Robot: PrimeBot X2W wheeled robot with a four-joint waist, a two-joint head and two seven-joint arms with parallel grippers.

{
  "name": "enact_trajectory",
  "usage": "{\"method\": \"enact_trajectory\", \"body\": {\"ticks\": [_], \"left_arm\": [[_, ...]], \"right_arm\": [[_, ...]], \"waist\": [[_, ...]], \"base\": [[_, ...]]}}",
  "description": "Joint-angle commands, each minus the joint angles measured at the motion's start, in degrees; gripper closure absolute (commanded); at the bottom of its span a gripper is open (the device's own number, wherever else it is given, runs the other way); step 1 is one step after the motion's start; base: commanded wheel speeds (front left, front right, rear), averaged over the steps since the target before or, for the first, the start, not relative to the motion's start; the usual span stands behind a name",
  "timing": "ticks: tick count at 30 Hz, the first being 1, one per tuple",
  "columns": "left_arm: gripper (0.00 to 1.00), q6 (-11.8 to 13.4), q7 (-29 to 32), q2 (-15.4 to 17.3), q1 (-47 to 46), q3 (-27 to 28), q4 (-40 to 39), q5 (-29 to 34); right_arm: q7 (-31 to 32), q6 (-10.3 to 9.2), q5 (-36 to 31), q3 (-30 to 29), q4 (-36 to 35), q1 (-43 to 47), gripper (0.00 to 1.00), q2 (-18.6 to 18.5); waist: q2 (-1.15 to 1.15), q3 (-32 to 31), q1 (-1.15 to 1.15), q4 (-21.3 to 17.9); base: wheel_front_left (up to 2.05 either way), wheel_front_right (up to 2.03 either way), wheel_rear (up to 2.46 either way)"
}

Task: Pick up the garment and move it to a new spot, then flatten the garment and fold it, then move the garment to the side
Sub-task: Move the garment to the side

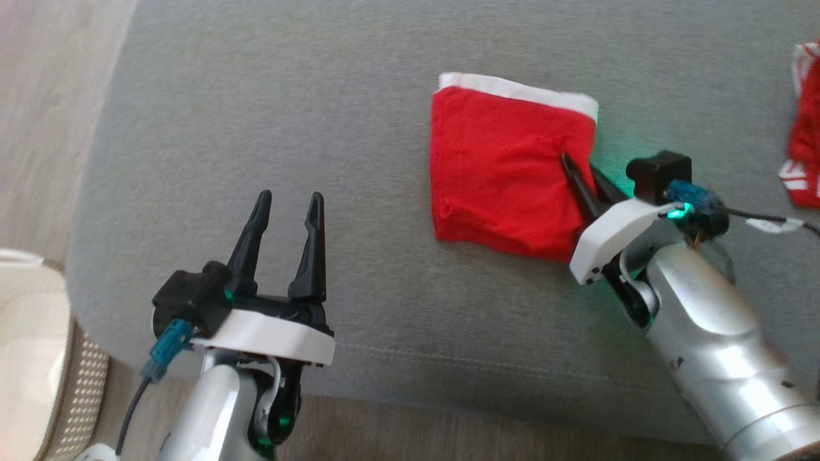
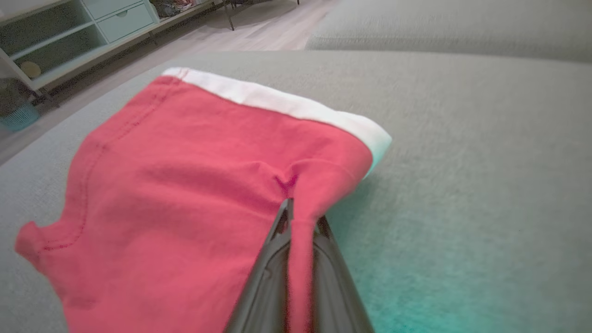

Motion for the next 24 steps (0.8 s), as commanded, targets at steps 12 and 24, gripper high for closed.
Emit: {"method": "enact_trajectory", "body": {"ticks": [12,24], "left_arm": [[0.00,-3.57,-0.33,0.31,-8.94,2.28,-1.37,4.56],[0.00,-8.22,-0.33,0.35,-19.53,4.95,-0.56,10.11]], "right_arm": [[0.80,-0.01,-5.55,7.88,-8.13,-8.16,1.00,-10.09],[1.94,-0.01,-2.03,10.61,-9.99,-18.88,1.00,-20.94]], "waist": [[0.00,2.28,0.00,-11.56],[0.00,10.41,0.00,-21.63]], "base": [[0.00,0.00,0.00],[0.00,0.00,0.00]]}}
